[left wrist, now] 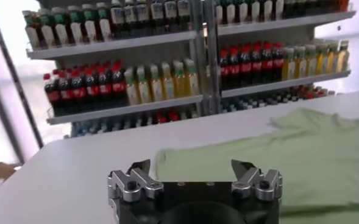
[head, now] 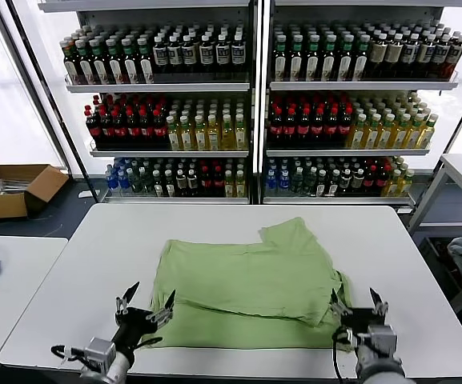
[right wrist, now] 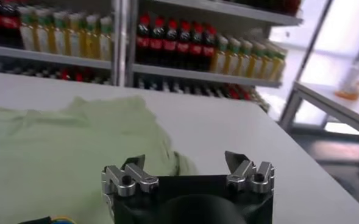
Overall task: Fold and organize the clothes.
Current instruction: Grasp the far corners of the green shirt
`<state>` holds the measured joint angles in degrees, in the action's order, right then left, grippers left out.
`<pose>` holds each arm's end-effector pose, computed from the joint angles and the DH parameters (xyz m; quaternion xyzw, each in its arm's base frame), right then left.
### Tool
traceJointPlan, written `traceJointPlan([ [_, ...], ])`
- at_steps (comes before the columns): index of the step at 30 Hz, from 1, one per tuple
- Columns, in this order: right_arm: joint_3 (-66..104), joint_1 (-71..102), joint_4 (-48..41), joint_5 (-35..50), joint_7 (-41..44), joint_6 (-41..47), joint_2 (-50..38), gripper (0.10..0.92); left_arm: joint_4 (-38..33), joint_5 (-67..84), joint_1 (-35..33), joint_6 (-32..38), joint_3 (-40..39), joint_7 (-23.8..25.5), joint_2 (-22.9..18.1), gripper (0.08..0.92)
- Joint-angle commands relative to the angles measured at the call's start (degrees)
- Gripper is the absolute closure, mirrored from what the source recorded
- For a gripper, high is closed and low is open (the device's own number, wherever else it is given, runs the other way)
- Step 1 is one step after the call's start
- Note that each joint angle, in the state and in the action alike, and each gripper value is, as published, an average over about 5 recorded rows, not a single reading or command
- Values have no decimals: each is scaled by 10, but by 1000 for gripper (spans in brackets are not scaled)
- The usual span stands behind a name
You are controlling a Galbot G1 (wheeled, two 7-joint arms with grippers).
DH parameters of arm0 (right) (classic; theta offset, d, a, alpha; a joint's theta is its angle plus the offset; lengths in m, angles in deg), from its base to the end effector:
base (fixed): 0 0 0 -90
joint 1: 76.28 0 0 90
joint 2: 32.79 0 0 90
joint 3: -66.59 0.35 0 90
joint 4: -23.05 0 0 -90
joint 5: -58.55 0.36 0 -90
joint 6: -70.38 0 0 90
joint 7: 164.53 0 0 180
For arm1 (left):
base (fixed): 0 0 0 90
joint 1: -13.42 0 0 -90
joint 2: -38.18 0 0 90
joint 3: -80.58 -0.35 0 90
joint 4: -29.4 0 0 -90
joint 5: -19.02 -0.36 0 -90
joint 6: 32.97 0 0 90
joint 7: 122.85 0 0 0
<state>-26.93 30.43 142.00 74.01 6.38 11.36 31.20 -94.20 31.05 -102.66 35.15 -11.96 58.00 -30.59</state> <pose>0.2533 -0.0597 -0.2498 0.0279 -0.9776 0.1096 0.1777 0.2052 0.0422 -0.2623 -0.1128 -0.9814 -0.0655 0.1410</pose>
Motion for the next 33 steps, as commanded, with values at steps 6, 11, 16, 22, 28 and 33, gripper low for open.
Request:
traceJointPlan([
  [6,-136,-351,-257,101,93,5,-110,203,278,96,334,-29,-104,49,90,177],
  [11,-185,-416,-339,88,45,-16,-63,203,380,105,422,-31,-146,56,75,177],
  [16,-198,-463,-414,66,49,-7,-8,203,434,104,460,-33,-167,55,61,177],
  [22,-185,-475,-474,40,51,-19,50,203,453,101,461,-41,-170,49,53,177],
  [28,-176,-474,-513,21,52,-27,83,203,451,97,456,-50,-173,47,51,177],
  [33,-168,-470,-533,15,53,-28,95,203,457,95,456,-52,-178,49,48,177],
])
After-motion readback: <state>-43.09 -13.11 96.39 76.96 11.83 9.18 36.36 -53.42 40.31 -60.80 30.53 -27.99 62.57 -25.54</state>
